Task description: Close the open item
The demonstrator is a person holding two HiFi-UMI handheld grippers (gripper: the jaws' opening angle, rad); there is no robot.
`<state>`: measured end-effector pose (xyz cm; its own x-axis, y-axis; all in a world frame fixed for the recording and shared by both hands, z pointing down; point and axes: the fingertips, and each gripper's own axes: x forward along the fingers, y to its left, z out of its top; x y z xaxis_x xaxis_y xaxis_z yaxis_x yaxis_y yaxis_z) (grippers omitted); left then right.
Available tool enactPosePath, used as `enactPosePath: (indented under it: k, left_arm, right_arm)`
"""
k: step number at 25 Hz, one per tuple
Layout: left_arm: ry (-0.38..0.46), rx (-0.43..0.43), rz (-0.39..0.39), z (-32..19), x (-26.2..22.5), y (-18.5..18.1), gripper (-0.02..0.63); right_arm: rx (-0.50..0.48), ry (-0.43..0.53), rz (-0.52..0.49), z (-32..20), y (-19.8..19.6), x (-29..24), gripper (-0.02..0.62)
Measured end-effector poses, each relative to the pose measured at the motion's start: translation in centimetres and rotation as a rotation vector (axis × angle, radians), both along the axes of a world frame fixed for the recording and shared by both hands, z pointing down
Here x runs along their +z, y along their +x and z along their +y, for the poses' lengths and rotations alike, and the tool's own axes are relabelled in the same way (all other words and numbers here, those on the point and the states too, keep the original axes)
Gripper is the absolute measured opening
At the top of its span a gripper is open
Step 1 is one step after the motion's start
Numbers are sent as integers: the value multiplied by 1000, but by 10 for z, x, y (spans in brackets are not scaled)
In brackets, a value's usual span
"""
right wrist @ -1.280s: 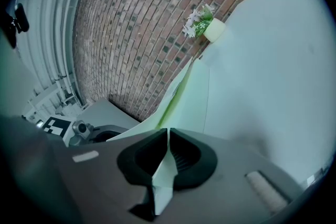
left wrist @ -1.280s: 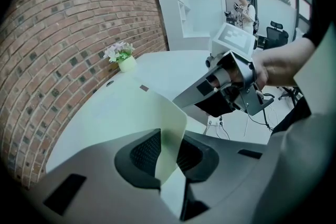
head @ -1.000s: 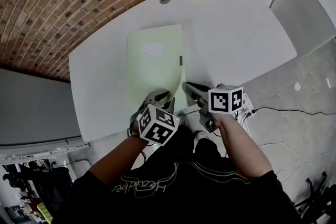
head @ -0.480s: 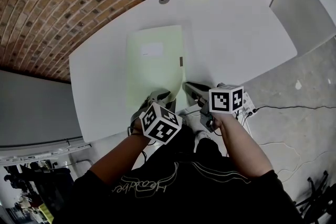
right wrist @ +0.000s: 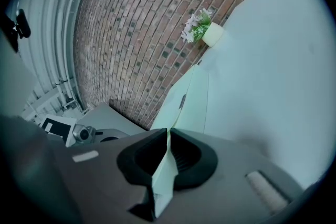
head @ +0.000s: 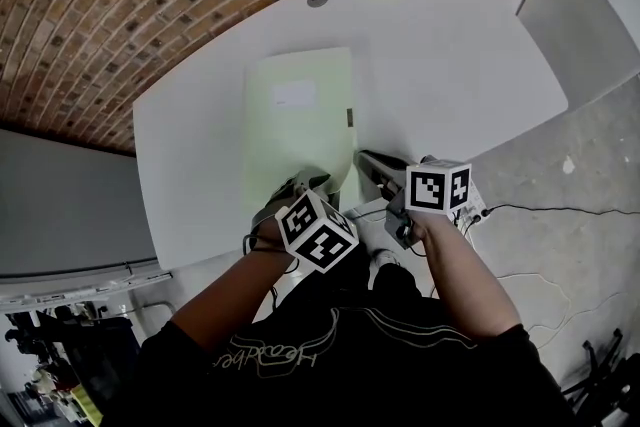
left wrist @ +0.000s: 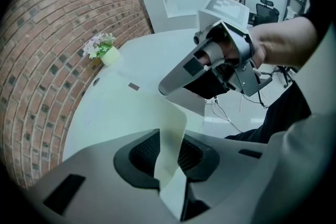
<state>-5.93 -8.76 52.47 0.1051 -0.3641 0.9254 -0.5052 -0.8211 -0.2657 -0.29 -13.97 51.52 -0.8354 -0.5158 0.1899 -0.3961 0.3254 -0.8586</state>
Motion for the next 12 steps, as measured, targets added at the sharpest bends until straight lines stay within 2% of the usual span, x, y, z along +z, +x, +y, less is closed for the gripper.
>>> enactPosePath:
  k: [6,12]
  left_arm:
    - [-28,51,-72,0,1,0,55]
    - [-13,77,-94,-1,1,2,55]
  right_arm:
    - [15,30,32,-13,1,-8,23]
    - [-23,65,35,-21,-14,-17,23]
